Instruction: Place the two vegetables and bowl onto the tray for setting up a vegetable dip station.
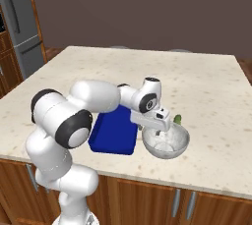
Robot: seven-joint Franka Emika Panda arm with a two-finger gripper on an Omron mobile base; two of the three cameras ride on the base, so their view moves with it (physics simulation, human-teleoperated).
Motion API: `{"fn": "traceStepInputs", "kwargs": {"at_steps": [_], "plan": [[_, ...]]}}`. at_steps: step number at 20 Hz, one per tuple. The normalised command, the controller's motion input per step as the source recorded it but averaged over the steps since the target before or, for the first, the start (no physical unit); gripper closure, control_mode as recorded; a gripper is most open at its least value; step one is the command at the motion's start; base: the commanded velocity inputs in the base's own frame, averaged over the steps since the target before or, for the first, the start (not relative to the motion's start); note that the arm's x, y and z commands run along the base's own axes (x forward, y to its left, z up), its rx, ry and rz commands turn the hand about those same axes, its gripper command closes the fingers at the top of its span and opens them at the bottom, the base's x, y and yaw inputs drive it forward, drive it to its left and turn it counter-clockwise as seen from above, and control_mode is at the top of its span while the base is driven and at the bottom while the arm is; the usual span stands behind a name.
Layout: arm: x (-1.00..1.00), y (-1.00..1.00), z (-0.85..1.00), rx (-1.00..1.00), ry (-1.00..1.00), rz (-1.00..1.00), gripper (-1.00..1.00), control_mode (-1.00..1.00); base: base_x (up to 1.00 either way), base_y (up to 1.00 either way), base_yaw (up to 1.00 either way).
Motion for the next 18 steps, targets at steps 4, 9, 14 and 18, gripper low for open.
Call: {"fn": "traceStepInputs", "kwargs": {"at_steps": [4, 9, 14, 18], "plan": [[0.13, -0.04, -0.09, 0.00, 0.07, 0.02, -1.00, -1.00, 0.00, 0.00, 0.00], [0.13, -0.03, -0.10, 0.00, 0.09, 0.01, -1.00, -1.00, 0.00, 0.00, 0.00], [0.10, -0.03, -0.14, 0.02, 0.08, 0.00, -1.00, -1.00, 0.00, 0.00, 0.00], [0.11, -0.02, -0.13, 0.02, 0.12, 0.00, 1.00, -1.00, 0.00, 0.00, 0.00]]}}
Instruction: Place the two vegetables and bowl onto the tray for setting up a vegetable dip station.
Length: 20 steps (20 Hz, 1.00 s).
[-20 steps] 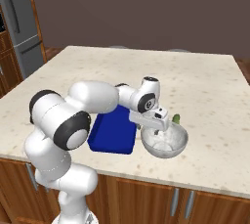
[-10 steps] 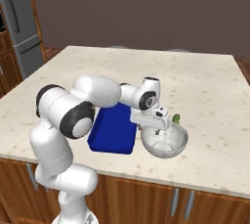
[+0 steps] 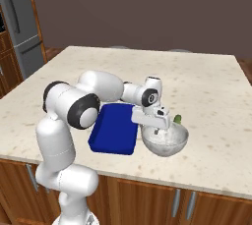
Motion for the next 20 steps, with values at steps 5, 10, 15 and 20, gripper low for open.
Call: {"fn": "traceStepInputs", "kwargs": {"at_steps": [5, 10, 15, 20], "plan": [[0.07, -0.07, -0.09, 0.02, 0.12, 0.00, 1.00, -1.00, 0.00, 0.00, 0.00], [-0.07, -0.15, -0.05, 0.04, 0.08, 0.00, 1.00, -1.00, 0.00, 0.00, 0.00], [-0.19, -0.13, -0.01, 0.06, 0.03, 0.00, 1.00, -1.00, 0.00, 0.00, 0.00], [-0.30, -0.09, 0.00, 0.05, 0.00, -0.03, 1.00, -1.00, 0.00, 0.00, 0.00]]}}
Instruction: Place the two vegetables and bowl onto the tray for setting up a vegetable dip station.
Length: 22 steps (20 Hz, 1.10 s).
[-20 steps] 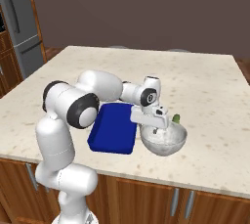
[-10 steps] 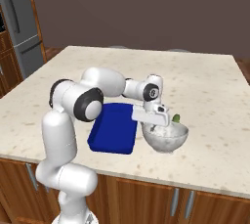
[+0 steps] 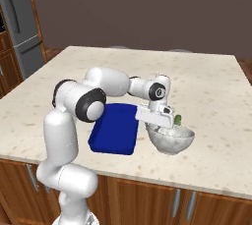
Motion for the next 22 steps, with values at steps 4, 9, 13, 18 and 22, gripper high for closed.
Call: {"fn": "traceStepInputs", "kwargs": {"at_steps": [4, 9, 13, 18, 22], "plan": [[-0.41, -0.03, 0.01, 0.04, 0.00, -0.11, 1.00, -1.00, 0.00, 0.00, 0.00], [-0.24, -0.02, 0.17, 0.00, -0.03, -0.08, 1.00, -1.00, 0.00, 0.00, 0.00], [-0.13, 0.04, 0.39, -0.04, -0.15, 0.00, 1.00, -1.00, 0.00, 0.00, 0.00], [-0.16, 0.10, 0.42, -0.10, -0.19, 0.03, 1.00, -1.00, 0.00, 0.00, 0.00], [-0.26, 0.19, 0.35, -0.09, -0.21, 0.09, 1.00, -1.00, 0.00, 0.00, 0.00]]}}
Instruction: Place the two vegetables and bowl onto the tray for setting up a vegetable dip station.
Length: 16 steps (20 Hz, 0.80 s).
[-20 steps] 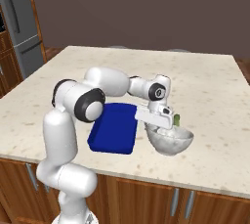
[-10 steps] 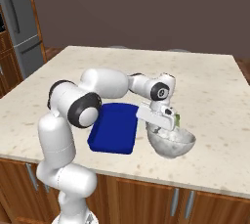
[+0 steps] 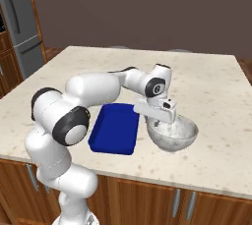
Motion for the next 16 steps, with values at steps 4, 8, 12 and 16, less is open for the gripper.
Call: {"fn": "traceStepInputs", "kwargs": {"at_steps": [4, 8, 12, 16], "plan": [[-0.22, 0.28, 0.28, -0.07, -0.19, 0.12, 1.00, -1.00, 0.00, 0.00, 0.00], [-0.09, 0.31, 0.30, -0.05, -0.11, 0.16, 1.00, -1.00, 0.00, 0.00, 0.00], [-0.04, 0.37, 0.26, -0.04, -0.10, 0.15, 1.00, -1.00, 0.00, 0.00, 0.00], [0.00, 0.42, 0.20, -0.03, -0.09, 0.16, 1.00, -1.00, 0.00, 0.00, 0.00]]}}
